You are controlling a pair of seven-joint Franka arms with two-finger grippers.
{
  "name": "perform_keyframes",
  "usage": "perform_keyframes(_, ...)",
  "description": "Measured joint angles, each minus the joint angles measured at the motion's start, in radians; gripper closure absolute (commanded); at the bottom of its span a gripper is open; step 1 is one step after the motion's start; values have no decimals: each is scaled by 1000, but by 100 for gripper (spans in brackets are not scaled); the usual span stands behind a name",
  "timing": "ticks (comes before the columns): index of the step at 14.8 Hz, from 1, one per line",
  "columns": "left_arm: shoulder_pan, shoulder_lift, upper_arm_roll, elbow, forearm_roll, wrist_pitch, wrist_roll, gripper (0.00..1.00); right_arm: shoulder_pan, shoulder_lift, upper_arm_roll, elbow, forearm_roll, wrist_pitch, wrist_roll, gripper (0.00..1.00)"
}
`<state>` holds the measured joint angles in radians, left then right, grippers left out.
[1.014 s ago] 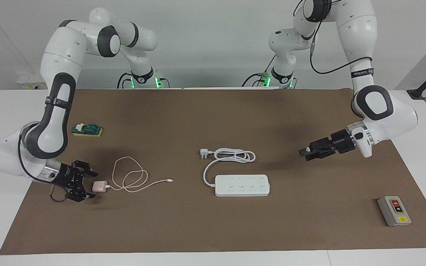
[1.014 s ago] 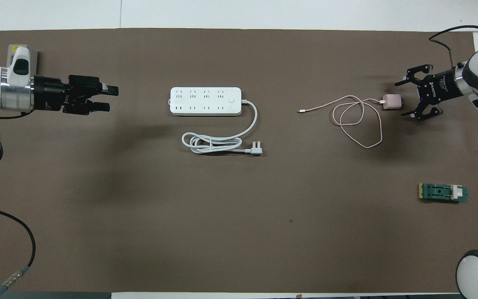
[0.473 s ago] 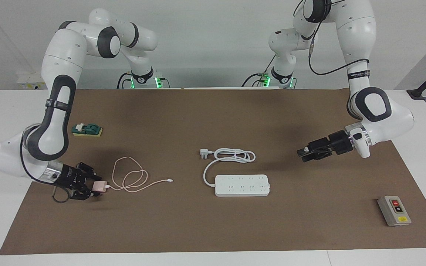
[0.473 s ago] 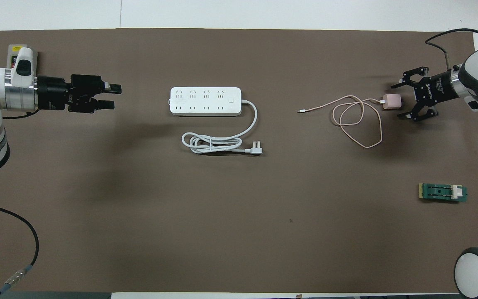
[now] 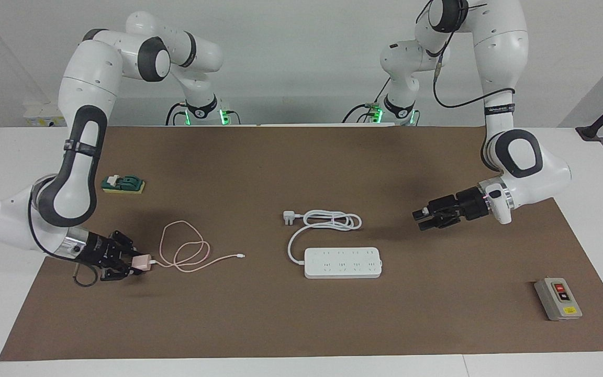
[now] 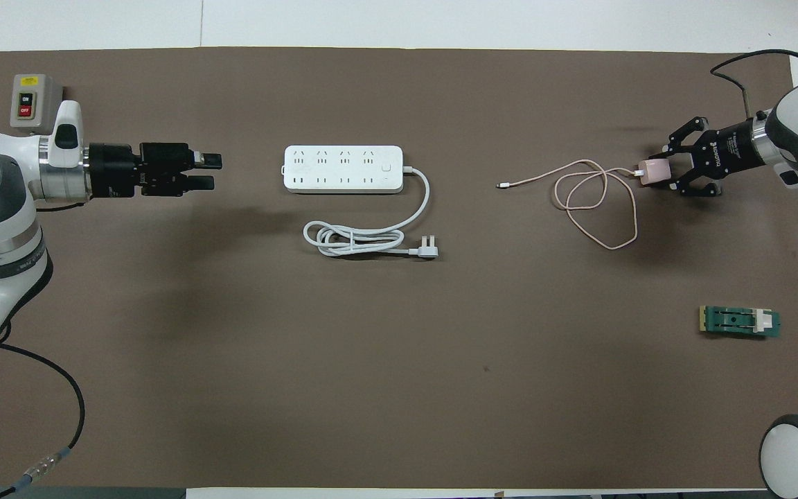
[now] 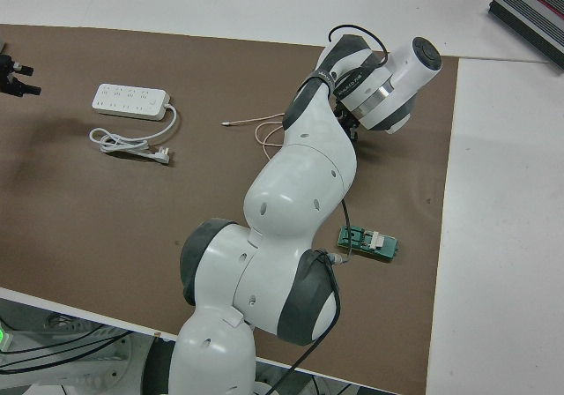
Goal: Plug charger into power strip
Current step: 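Close the right gripper on the pink charger, then carry the charger toward the strip while the left gripper reaches the strip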
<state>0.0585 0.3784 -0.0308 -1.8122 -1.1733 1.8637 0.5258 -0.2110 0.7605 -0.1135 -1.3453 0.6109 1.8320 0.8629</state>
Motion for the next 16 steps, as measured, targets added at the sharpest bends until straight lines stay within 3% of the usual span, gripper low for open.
perform_keyframes(4,-36,4,-2,-16,-71,37,49,0,64,-33,4,6,0,-14,92,100)
perform_keyframes(10,-60,37,-2,-39,-152,53,139,0,226,-179,15,9,18,-55,343,100)
perform_keyframes(16,-65,102,-53,-8,-323,42,188,0,395,-197,21,29,65,-2,571,100)
